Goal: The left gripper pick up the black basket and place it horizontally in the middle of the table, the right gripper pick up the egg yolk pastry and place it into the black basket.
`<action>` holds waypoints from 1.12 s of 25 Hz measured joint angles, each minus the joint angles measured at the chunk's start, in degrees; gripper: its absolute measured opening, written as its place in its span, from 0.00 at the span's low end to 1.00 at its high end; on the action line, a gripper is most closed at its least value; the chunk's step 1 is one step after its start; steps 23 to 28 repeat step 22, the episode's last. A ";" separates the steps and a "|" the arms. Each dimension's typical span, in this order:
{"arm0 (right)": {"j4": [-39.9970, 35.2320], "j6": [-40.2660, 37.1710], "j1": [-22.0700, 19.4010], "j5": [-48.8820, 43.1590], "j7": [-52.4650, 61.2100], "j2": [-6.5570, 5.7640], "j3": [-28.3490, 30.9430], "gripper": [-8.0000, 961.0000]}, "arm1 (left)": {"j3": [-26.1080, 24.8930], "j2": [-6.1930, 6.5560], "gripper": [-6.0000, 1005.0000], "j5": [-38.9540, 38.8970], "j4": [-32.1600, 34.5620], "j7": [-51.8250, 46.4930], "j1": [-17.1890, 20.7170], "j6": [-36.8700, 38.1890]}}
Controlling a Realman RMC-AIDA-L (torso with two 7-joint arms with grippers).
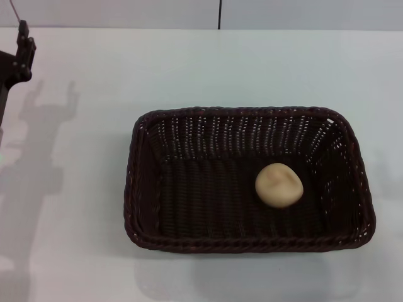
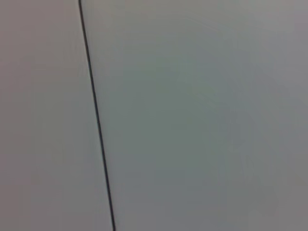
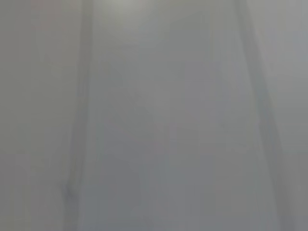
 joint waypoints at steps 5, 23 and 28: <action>-3.13 -0.29 -3.28 7.24 1.04 -0.10 3.35 0.65 | -0.04 0.02 0.68 -0.02 0.47 -4.37 1.76 -0.03; -5.19 2.49 -7.01 13.49 5.22 0.01 3.84 0.83 | 0.67 0.12 0.68 0.11 2.26 -11.16 6.26 0.36; -5.19 2.49 -7.01 13.49 5.22 0.01 3.84 0.83 | 0.67 0.12 0.68 0.11 2.26 -11.16 6.26 0.36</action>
